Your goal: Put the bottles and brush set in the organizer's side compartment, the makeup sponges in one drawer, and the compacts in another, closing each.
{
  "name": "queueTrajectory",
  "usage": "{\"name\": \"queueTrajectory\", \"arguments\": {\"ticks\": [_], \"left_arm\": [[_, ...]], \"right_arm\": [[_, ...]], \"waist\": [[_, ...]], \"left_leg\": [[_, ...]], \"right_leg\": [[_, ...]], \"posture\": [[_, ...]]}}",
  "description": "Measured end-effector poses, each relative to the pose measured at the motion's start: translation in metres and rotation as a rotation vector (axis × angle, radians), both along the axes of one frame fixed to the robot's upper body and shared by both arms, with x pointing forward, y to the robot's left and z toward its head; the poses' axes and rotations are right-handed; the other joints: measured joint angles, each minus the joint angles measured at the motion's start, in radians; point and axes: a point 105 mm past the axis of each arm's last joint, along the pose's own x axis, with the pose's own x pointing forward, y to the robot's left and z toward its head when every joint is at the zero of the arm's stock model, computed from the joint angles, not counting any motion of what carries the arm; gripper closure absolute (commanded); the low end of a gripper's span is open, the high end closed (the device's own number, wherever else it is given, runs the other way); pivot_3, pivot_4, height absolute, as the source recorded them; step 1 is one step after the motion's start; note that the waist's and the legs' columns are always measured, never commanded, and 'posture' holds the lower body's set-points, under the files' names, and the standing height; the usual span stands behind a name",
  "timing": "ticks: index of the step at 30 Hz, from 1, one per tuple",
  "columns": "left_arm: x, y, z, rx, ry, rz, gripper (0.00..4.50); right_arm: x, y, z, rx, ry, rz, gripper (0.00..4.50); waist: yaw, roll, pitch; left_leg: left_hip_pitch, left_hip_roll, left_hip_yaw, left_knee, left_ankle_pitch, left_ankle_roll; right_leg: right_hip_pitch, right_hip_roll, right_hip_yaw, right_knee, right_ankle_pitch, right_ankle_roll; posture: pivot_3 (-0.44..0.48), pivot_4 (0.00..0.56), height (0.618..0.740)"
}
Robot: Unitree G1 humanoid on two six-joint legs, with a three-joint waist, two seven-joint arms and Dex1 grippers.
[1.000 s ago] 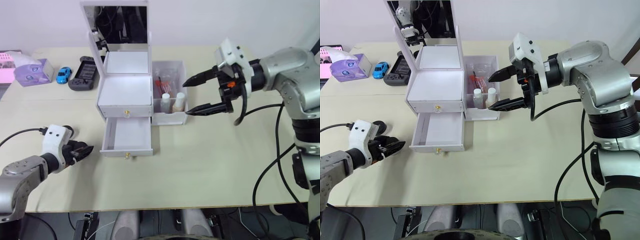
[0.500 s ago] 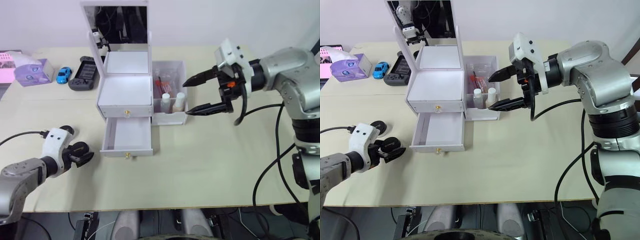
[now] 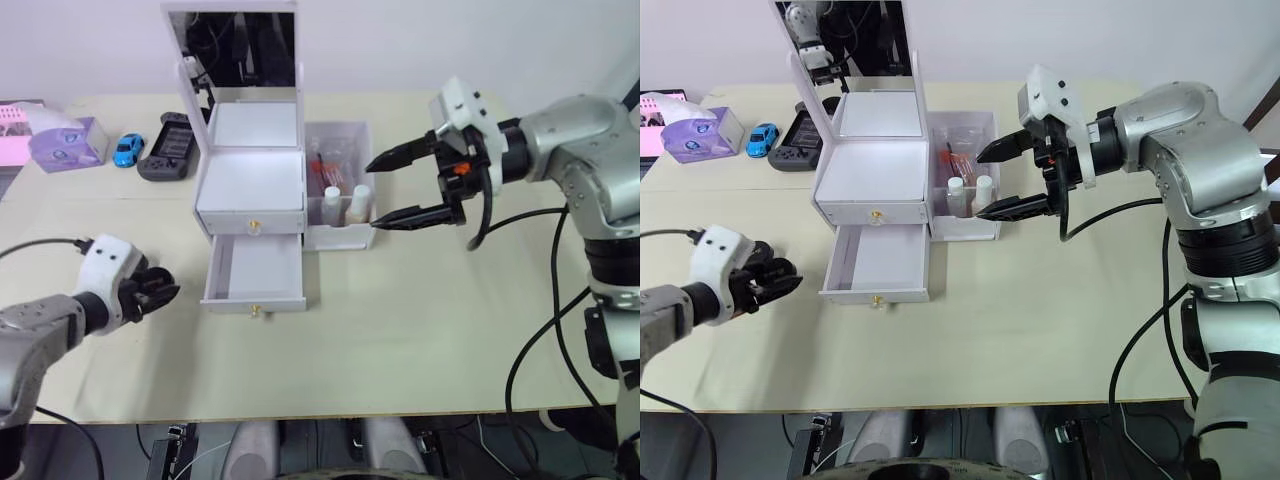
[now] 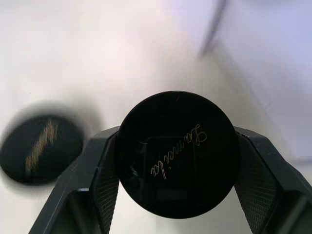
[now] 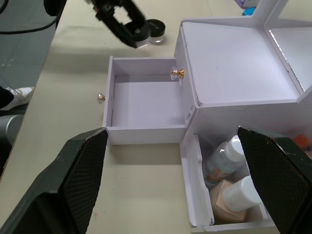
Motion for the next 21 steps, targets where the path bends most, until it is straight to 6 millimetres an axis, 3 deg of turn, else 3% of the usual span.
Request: {"name": "queueTrajectory", "arguments": {"ticks": [5,7,12,16,21], "left_arm": [[-0.003,-0.022,0.059,0.075,-0.088,-0.266,1.81],[-0.004,-0.032,0.066,0.078,-0.092,-0.342,1.81],[-0.009,-0.069,0.059,0.057,-0.029,-0.544,1.81],[-0.007,-0.078,0.040,0.093,0.030,-0.632,1.81],[0.009,-0.085,0.026,0.127,0.036,-0.645,1.81]], "right_arm": [[-0.001,0.001,-0.001,-0.001,-0.001,-0.001,0.00],[-0.001,0.000,-0.001,0.004,-0.004,-0.006,0.00],[-0.003,0.001,-0.003,0.016,-0.003,-0.014,0.00],[-0.006,0.000,-0.003,0.020,-0.009,-0.033,0.00],[-0.010,-0.005,-0.001,0.020,-0.019,-0.064,0.00]], "waist": [[-0.004,0.000,0.001],[-0.004,0.001,0.001],[-0.004,0.001,0.001],[-0.005,0.001,0.001],[-0.002,0.001,0.001]], "left_leg": [[0.000,0.000,0.001,-0.001,0.000,0.000],[0.000,0.000,0.001,-0.002,0.000,0.000],[0.000,0.000,0.001,-0.001,0.000,0.000],[0.000,0.000,0.001,-0.001,0.000,0.000],[0.000,0.000,0.000,0.000,0.000,0.000]], "right_leg": [[0.000,0.000,0.000,-0.001,0.000,0.000],[0.000,0.000,0.000,-0.001,0.000,0.001],[0.000,0.000,0.000,-0.001,0.000,0.001],[0.000,0.001,0.000,0.000,0.000,0.001],[0.000,0.001,0.000,0.000,0.000,0.001]], "posture": [[0.000,0.150,0.740],[0.000,0.150,0.740],[0.000,0.150,0.740],[0.000,0.150,0.740],[0.000,0.150,0.740]]}}
